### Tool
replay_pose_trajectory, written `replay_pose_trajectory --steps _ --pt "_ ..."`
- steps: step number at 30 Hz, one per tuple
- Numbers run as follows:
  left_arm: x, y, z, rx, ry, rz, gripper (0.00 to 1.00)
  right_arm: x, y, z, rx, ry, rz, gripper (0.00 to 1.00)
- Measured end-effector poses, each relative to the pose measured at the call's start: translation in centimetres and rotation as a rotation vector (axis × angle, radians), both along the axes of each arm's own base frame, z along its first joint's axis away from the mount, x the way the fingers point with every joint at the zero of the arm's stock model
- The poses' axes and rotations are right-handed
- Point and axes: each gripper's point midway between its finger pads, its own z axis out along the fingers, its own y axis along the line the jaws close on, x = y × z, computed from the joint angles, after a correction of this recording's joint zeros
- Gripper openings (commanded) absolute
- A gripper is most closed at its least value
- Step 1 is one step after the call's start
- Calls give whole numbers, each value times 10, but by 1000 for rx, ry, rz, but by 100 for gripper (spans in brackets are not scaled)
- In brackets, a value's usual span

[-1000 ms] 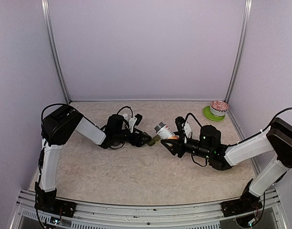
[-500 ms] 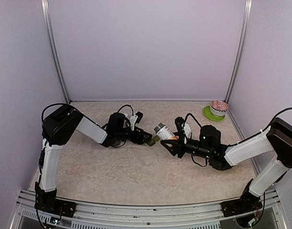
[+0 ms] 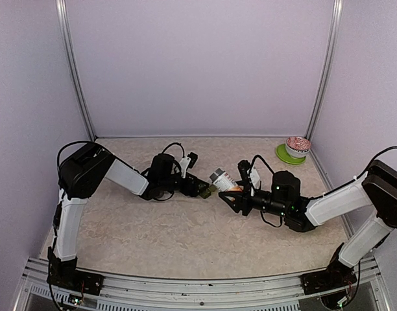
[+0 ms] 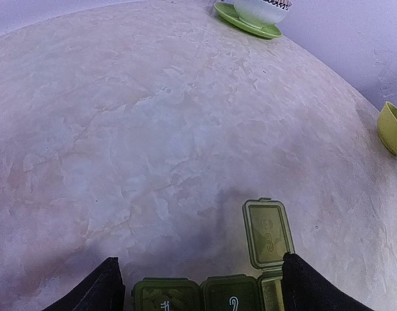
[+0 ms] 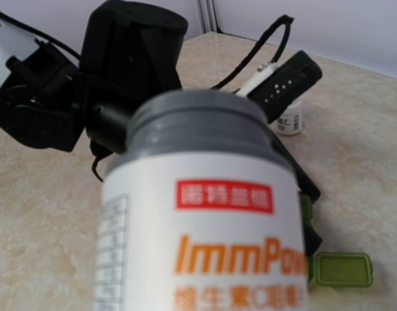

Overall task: Sort the pills into containers
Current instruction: Move the pill container to the center of the board.

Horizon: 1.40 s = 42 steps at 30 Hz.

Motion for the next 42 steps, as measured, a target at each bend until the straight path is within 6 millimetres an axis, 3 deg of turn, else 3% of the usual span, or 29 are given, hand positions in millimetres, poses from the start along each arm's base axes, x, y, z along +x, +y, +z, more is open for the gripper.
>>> replay_pose_trajectory --steps 6,35,42 --pt "0 0 -1 4 -4 5 70 -1 -1 -3 -6 6 0 1" --pt "-25 1 -5 -61 -23 -15 64 -10 -10 12 18 -16 2 1" --pt "-40 1 -6 -55 9 -28 64 -15 -13 10 16 -11 11 0"
